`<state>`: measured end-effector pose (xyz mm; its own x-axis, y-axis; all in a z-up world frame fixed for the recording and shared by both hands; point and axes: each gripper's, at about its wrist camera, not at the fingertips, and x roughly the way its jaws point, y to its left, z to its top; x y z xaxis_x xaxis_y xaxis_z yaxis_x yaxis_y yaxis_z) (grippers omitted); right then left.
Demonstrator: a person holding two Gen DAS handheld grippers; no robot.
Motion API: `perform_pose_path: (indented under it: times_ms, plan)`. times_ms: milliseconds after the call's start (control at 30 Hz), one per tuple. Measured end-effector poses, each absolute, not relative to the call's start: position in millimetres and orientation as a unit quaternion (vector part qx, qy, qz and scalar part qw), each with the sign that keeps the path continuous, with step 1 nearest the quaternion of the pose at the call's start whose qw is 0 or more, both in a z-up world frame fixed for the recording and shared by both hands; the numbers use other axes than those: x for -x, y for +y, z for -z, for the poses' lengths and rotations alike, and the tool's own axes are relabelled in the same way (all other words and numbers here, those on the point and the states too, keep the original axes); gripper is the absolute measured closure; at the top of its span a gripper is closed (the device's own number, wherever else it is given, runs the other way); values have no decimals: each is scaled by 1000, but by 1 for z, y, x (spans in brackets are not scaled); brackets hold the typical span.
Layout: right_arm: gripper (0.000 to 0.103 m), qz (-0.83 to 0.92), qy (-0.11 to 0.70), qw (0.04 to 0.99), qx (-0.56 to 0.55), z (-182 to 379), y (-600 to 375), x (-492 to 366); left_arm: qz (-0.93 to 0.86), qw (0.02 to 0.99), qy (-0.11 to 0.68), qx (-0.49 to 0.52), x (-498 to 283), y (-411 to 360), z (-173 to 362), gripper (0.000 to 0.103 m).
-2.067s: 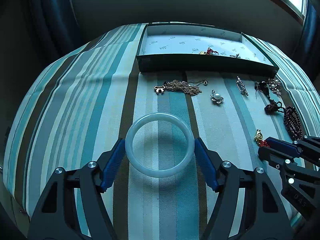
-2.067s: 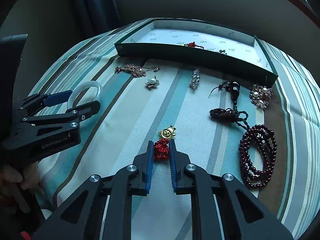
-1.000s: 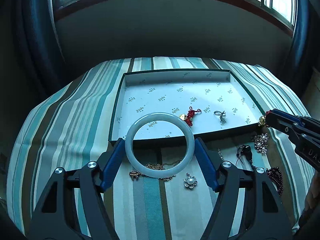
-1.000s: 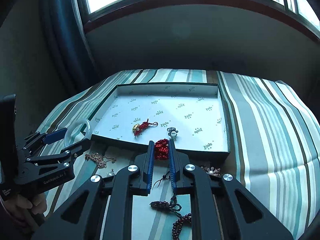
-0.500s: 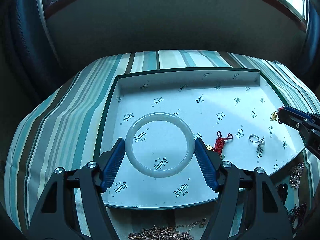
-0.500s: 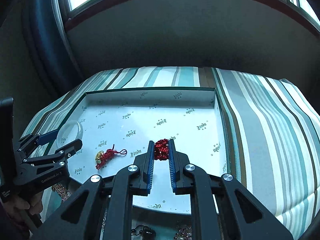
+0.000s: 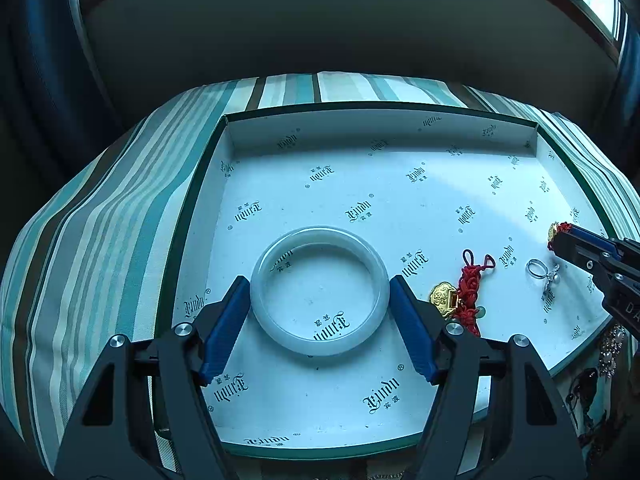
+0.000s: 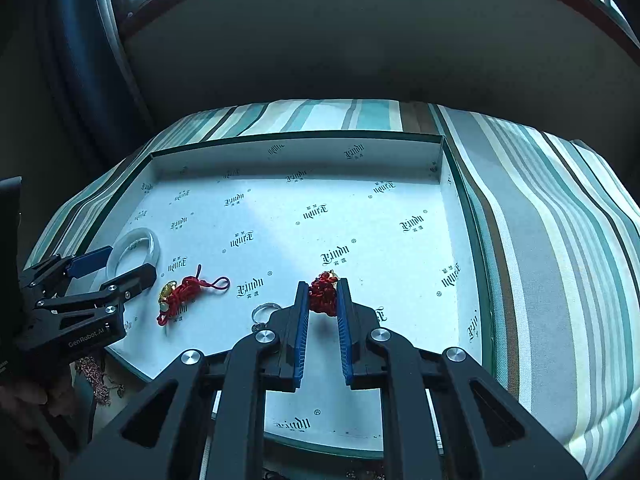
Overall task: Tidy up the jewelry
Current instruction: 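Carry the bangle and charm into the tray and open both tools, then grasp the dark red bead bracelet with the right tool and lift it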
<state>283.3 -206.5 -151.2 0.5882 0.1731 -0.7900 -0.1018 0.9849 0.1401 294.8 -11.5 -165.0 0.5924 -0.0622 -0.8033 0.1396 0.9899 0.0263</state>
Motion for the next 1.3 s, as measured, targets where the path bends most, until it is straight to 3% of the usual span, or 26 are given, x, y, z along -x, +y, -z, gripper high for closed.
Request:
perform_pose_path:
  times_ms: [167, 233, 267, 600, 767, 1300]
  plan:
    - [86, -76, 454, 887, -44, 154, -208, -284, 57, 892, 446, -49, -295, -11, 165, 25]
    - [62, -74, 452, 888, -46, 153, -209, -285, 59, 891, 447, -50, -294, -11, 165, 24]
    - [57, -73, 450, 889, -49, 151, -210, -284, 59, 891, 447, -50, -294, -11, 165, 23]
    - [56, -76, 439, 894, -46, 127, -211, -271, 48, 899, 433, -53, -285, -10, 151, 15]
    - [49, -70, 434, 897, -42, 114, -215, -254, 54, 902, 425, -54, -275, -11, 141, 14]
    - [45, -53, 470, 880, -29, 118, -230, -149, 49, 902, 426, -40, -176, -3, 122, 14]
